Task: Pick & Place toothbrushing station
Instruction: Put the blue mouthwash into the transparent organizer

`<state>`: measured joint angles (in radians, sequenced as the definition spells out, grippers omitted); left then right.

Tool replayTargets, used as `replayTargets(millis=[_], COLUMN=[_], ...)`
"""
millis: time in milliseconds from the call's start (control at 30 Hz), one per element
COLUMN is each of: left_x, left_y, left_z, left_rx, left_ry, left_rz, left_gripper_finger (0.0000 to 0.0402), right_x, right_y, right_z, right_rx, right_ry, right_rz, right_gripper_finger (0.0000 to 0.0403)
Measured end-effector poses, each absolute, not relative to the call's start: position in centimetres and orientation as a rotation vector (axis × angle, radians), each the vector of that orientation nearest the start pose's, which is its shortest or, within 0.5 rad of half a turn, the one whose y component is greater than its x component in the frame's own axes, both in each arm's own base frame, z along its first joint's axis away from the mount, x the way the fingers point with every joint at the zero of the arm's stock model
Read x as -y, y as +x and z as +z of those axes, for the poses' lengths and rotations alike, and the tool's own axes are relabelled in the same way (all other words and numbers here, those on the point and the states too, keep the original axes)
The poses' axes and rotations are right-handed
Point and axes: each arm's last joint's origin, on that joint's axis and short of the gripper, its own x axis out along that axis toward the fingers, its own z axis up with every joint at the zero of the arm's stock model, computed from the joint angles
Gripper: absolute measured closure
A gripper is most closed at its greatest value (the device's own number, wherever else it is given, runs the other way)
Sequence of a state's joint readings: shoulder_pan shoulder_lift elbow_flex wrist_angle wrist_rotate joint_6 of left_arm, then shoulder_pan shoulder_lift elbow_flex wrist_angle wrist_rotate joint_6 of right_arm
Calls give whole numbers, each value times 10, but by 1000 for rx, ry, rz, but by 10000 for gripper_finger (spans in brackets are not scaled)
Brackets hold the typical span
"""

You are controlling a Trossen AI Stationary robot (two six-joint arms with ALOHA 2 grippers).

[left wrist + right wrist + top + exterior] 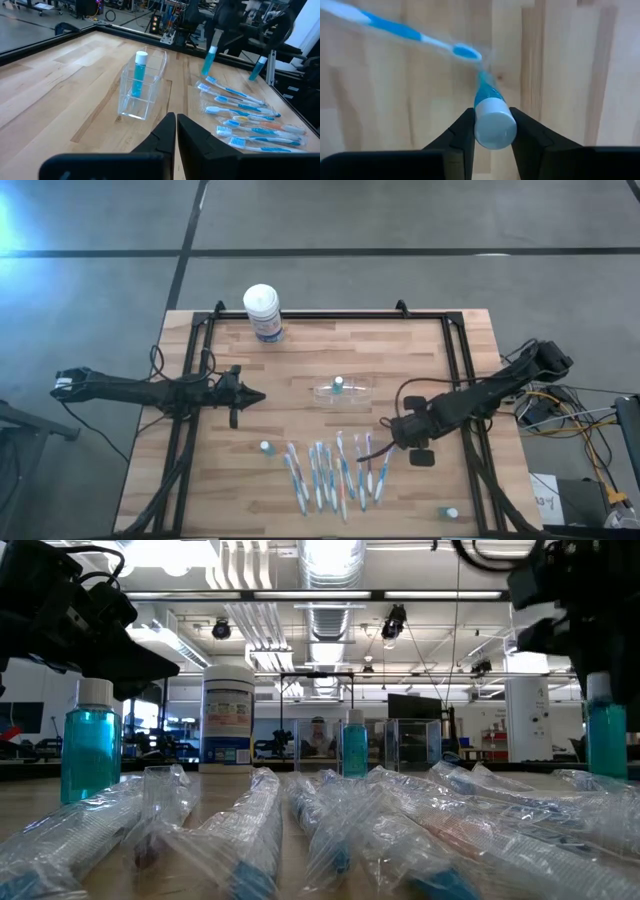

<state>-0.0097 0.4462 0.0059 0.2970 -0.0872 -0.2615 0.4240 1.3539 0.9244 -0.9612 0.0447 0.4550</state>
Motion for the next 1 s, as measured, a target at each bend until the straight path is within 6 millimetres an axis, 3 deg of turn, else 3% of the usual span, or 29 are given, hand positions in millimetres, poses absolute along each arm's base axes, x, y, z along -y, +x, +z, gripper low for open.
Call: replayTargets(millis=[300, 467, 600, 1000], left_x=[-1, -1, -1, -2], left_y=[125, 125, 125, 125], left_z=[153, 153, 153, 153], left_rx=[-132, -133, -133, -132], left_ry=[-252, -251, -250, -249], left_rz=[96, 96, 96, 101], left_gripper_finger=[382, 381, 383, 383], right_x=[-84, -71, -62, -40], right_y=[179, 157, 140, 103], right_z=[285, 304, 299, 253], right_rx=[-878, -574, -426, -223], right_ry=[69, 52, 58, 148], right_rz=[177, 204, 210, 128], right_gripper_finger=[314, 314, 314, 314])
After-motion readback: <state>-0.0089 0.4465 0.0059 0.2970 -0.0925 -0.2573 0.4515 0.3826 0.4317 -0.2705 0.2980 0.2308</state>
